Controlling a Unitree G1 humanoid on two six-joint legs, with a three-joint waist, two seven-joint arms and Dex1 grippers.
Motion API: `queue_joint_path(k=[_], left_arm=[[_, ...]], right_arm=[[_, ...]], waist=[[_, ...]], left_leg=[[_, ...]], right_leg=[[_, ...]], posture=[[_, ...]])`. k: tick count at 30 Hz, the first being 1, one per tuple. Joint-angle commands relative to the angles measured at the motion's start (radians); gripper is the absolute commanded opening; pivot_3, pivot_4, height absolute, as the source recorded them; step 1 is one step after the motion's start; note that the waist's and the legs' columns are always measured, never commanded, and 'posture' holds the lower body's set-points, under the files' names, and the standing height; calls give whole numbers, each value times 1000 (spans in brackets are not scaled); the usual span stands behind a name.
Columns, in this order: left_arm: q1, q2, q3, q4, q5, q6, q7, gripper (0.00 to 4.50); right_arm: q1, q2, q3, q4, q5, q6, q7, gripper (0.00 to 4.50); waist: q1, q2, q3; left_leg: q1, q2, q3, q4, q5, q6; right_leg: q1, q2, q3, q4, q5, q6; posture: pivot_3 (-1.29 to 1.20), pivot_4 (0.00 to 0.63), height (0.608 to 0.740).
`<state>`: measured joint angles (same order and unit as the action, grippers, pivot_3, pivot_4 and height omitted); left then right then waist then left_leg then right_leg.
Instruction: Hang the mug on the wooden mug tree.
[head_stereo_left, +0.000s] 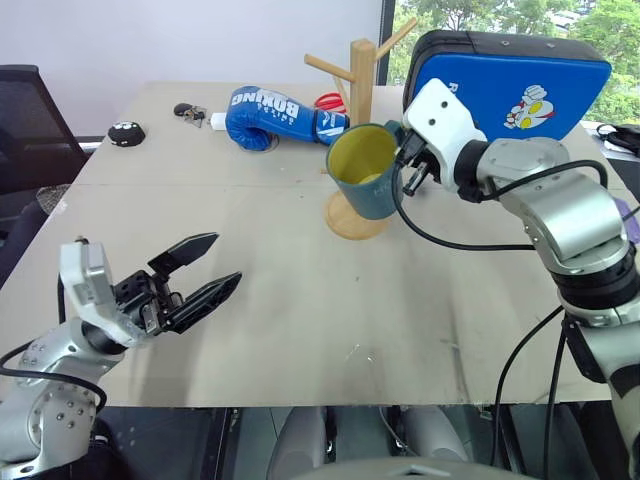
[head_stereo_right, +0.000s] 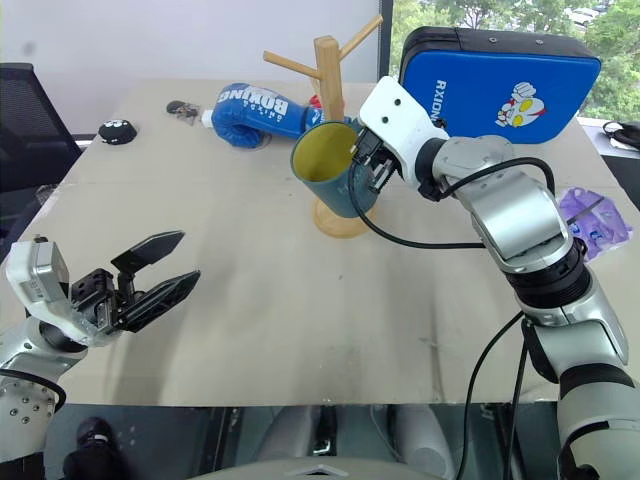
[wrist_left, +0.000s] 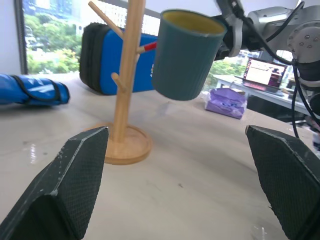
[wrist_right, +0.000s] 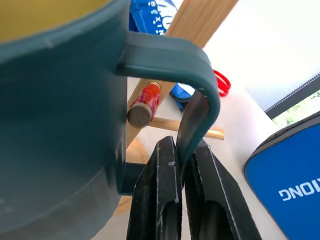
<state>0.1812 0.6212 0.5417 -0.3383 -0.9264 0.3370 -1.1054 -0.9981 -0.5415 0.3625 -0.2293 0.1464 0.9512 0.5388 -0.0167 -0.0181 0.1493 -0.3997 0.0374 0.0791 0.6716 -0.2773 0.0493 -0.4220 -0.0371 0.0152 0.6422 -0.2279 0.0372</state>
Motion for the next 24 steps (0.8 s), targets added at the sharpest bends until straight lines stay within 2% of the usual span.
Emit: queue_joint_path(k=[1, 4, 5, 6, 8, 13, 18, 24], left_arm=[[17, -9, 18, -38, -4, -23, 7, 4500], [27, -15, 18, -49, -7, -25, 13, 4500], [30, -17, 19, -53, -9, -24, 17, 4500], [36, -19, 17, -63, -15, -20, 22, 4500], [45, -22, 9, -92, -30, -7, 35, 4500], [41, -16, -37, -153, -39, 36, 87, 4500], [25, 10, -100, -174, -35, 102, 132, 4500], [46, 66, -134, -109, 112, 78, 129, 4500]], right_arm=[[-56, 30, 22, 59, -47, -47, 8, 18], [-48, 30, 50, 95, -72, -78, 42, 909], [-46, 31, 45, 98, -82, -88, 37, 1067], [-39, 28, 27, 88, -83, -101, 35, 1719], [-11, 8, -21, 38, -61, -85, 51, 2562], [142, -24, -246, -173, 121, -10, 132, 2562], [399, -75, -497, -348, 291, -9, 196, 2562], [948, -152, -753, -429, 305, -199, 317, 2562]], waist=[[-1, 0, 0], [1, 0, 0], [1, 0, 0], [1, 0, 0], [1, 0, 0], [4, 0, 0], [5, -1, 0], [12, -1, 0]], left_leg=[[0, 0, 0, 0, 0, 0], [0, 0, 0, -1, 0, -1], [0, 0, 0, -1, 0, -1], [0, 0, 0, -1, 0, -1], [-1, 0, 0, -1, 0, -1], [-2, 0, -1, -1, 0, -1], [-1, 0, -3, -1, 0, 0], [0, -1, -3, -2, -1, 1]], right_leg=[[0, 0, 0, 0, 0, 0], [0, 0, 0, 0, 0, 0], [0, 0, 0, 0, 0, 0], [-1, 0, 0, 0, 0, 0], [-1, -1, 0, 0, 0, 0], [-1, -3, -1, -1, 0, 0], [1, -2, -3, -1, 0, 0], [2, 0, -2, -2, 0, 0]], posture=[[0, 150, 740], [0, 150, 740], [0, 150, 740], [0, 150, 740], [0, 150, 740], [0, 150, 740], [0, 150, 740], [0, 150, 740]])
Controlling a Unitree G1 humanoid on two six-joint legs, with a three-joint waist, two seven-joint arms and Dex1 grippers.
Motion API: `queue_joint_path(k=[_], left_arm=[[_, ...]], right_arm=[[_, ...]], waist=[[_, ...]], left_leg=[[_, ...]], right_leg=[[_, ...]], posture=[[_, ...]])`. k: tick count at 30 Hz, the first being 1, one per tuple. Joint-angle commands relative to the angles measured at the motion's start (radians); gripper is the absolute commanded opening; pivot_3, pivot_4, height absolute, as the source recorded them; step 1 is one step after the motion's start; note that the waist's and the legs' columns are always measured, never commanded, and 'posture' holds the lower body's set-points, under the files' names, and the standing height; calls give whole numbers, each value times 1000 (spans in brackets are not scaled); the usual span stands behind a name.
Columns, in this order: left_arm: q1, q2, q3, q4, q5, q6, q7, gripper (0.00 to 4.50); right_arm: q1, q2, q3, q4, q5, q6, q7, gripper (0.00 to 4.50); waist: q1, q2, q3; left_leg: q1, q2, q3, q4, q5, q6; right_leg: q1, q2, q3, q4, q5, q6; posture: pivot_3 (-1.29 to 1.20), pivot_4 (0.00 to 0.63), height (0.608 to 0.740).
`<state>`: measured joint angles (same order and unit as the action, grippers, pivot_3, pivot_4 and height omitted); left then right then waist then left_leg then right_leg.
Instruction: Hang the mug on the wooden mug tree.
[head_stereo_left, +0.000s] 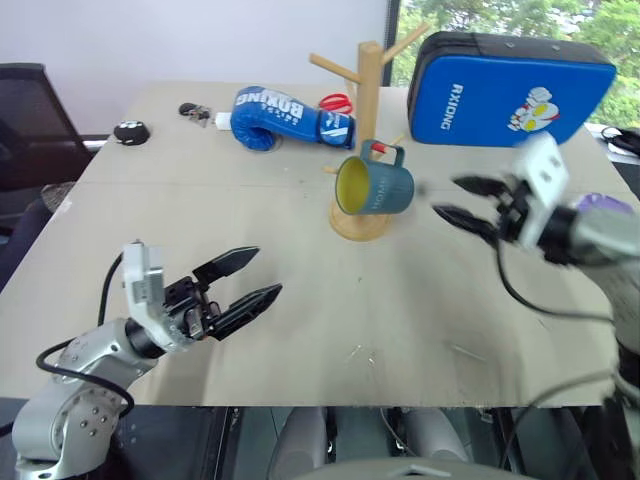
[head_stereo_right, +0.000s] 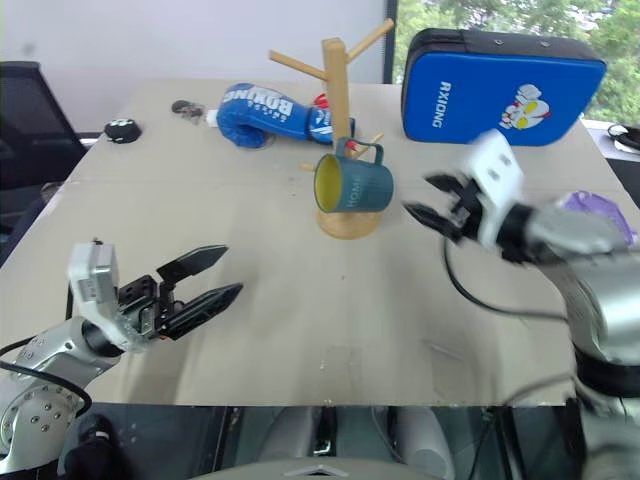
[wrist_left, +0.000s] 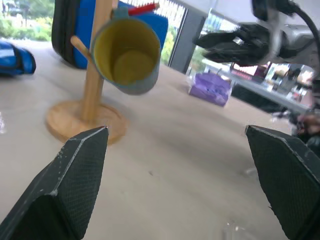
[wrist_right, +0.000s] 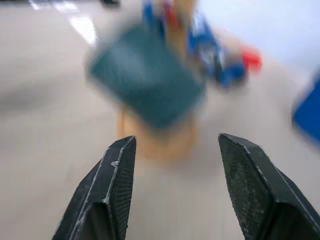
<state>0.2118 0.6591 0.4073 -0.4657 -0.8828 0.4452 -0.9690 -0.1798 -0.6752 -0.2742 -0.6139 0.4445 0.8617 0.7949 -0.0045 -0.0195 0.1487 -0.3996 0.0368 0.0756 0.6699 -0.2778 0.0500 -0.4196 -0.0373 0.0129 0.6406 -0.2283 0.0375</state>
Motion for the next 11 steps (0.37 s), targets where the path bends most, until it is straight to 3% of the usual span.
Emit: queue_joint_path(k=[1, 3, 5, 11], left_arm=[[23, 34, 0, 27, 89, -39, -12, 4500], [36, 48, 1, 41, 108, -34, -16, 4500], [40, 63, -1, 67, 137, -42, -30, 4500], [22, 92, -35, 104, 171, -15, -45, 4500]], right_arm=[[192, -9, -158, -41, 17, -140, 69, 2826], [322, -7, -211, -38, 10, -217, 103, 3468], [434, 15, -245, -38, -19, -300, 100, 4451], [535, 51, -238, -46, -3, -372, 64, 4488]], waist=[[-3, 1, 1], [-11, 2, 1], [-11, 0, 0], [-11, 0, 0]], left_leg=[[0, 0, 0, 0, 0, 0], [2, 0, 3, 0, 0, 0], [3, 1, 3, 0, 0, 0], [9, 2, 5, 1, 0, 0]], right_leg=[[0, 0, 0, 0, 0, 0], [0, 1, 3, 0, 0, 0], [1, 2, 3, 0, 0, 1], [4, 0, 4, 1, -2, 4]], posture=[[0, 150, 740], [0, 150, 740], [0, 150, 740], [0, 150, 740]])
